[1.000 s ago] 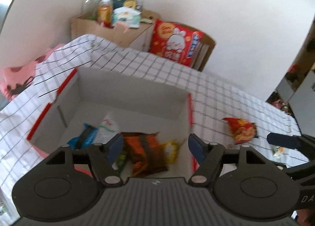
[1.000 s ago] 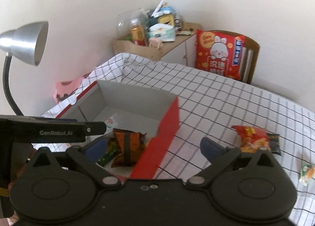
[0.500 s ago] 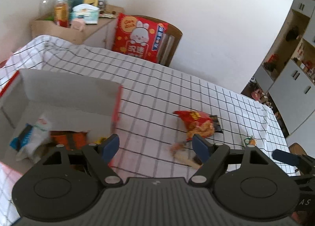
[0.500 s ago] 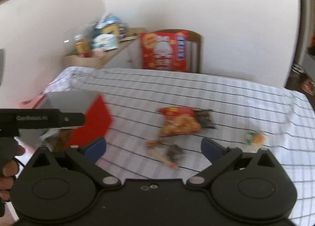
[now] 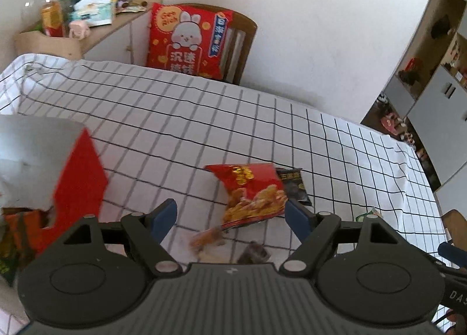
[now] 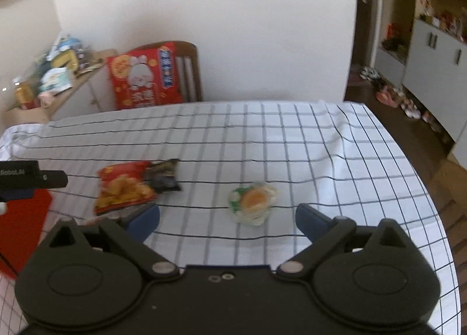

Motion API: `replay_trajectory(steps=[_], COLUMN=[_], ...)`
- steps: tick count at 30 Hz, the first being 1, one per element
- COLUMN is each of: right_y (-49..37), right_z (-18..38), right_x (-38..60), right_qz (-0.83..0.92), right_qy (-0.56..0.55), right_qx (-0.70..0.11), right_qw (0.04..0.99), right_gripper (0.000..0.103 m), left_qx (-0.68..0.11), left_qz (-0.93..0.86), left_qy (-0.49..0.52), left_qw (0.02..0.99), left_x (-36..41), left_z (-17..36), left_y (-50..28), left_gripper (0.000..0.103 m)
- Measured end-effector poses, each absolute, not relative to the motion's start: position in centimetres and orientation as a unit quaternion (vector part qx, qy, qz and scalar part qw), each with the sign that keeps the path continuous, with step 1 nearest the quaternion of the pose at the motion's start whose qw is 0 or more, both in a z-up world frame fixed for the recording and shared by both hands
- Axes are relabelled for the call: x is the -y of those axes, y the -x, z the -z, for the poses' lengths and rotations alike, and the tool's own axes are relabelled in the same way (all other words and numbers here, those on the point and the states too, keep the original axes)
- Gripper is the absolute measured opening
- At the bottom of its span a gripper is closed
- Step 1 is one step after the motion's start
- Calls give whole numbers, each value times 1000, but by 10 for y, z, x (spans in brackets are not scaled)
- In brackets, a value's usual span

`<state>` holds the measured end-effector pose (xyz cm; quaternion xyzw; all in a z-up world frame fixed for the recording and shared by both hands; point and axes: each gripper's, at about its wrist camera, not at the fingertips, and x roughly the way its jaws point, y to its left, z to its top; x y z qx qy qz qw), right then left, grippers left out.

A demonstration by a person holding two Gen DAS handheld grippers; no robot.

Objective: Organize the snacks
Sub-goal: 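Move both tools back toward the red chip bag and jelly cup, then grasp the red chip bag with the left tool while the right tool grasps the jelly cup, then carry the red chip bag and jelly cup over the box with both tools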

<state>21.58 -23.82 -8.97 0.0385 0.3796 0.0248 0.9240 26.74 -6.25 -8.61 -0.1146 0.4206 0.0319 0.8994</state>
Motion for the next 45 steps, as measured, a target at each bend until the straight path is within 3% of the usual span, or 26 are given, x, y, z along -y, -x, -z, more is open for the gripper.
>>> replay_trajectory(steps=[6,24,31,35,37,45], right_y=[-246,-316,-319,-317,-315,-302], right_z=[114,167,175,177,176,170], right_x=[257,258,255,256,254,253], right_qz=[-10,34,29,22,25,21], right_qy=[-68,-94,-87,-91,-86,-82], right_qx=[-406,-459,-468,-470,-470,-468], right_qw=[911,883,879,878,878,879], right_gripper=[92,80,70,56,55,49], left_qx=[-444,-485,-503,-499,-497,-493], left_qz=[-46,-80,-85,-83,-80,-75], left_qy=[122,88,118,113,104,103], left_qw=[887,866,852,855,858,860], left_x=[82,106,93,93,96,95], left_z=[104,151,165,164,162,151], left_y=[-305,-374,-383,-381,-378,-358], left_gripper=[81,80,75,69,61,56])
